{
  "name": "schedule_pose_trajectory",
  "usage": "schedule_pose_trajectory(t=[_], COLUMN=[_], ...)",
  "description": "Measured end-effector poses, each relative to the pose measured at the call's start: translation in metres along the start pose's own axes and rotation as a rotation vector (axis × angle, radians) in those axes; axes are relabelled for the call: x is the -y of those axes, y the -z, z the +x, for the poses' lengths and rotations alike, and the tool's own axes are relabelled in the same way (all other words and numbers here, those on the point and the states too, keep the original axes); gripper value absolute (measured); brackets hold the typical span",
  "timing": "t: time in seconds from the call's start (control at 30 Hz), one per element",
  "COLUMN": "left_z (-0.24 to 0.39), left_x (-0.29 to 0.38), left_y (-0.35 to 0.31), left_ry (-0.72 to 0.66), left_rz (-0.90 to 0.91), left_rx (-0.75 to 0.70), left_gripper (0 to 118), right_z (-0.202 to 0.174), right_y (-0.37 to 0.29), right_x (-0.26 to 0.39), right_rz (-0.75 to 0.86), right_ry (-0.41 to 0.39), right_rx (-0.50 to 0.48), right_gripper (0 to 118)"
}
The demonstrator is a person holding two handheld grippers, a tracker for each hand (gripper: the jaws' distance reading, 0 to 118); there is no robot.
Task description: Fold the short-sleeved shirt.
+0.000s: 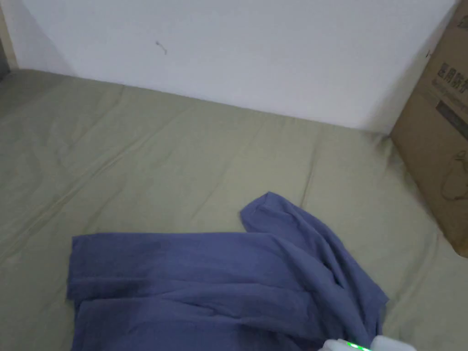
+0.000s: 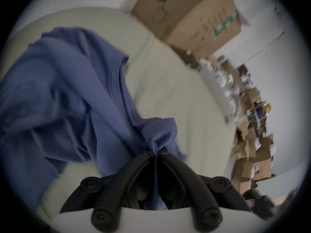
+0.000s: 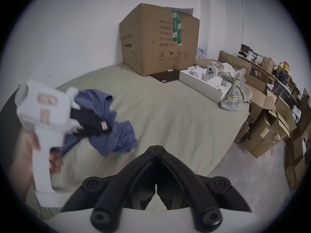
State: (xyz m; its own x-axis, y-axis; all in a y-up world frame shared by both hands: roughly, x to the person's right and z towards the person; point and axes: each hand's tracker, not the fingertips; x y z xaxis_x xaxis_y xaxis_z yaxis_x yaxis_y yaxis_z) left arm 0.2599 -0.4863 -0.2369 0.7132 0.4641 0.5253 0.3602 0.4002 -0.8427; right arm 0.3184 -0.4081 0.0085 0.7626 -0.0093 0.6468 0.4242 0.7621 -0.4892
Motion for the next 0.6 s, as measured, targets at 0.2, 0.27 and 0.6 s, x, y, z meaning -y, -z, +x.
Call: schedule_pose_trajectory(t=[0.2,0.27,0.6], left_z=[-0.004,-0.002,-0.08], left_x=[-0.02,-0.03,-0.056], left_y=[-0.008,-0.032,-0.307], left_ry=[0.02,0.042,0.012], left_rz=[0.058,0.095,0.604], left_rx=[0.052,0.103,0.0], left_gripper=[49,118,117], right_z=[-0.009,-0.014,-0.047], right_y=[-0.003,-0.007,-0.047], right_x=[-0.007,-0.012,-0.023], right_rz=[0.019,0.032,0.111], right_ry=[-0.006,-0.014,-0.035], right_rx=[-0.031,-0.047,-0.235], right_gripper=[0,0,0])
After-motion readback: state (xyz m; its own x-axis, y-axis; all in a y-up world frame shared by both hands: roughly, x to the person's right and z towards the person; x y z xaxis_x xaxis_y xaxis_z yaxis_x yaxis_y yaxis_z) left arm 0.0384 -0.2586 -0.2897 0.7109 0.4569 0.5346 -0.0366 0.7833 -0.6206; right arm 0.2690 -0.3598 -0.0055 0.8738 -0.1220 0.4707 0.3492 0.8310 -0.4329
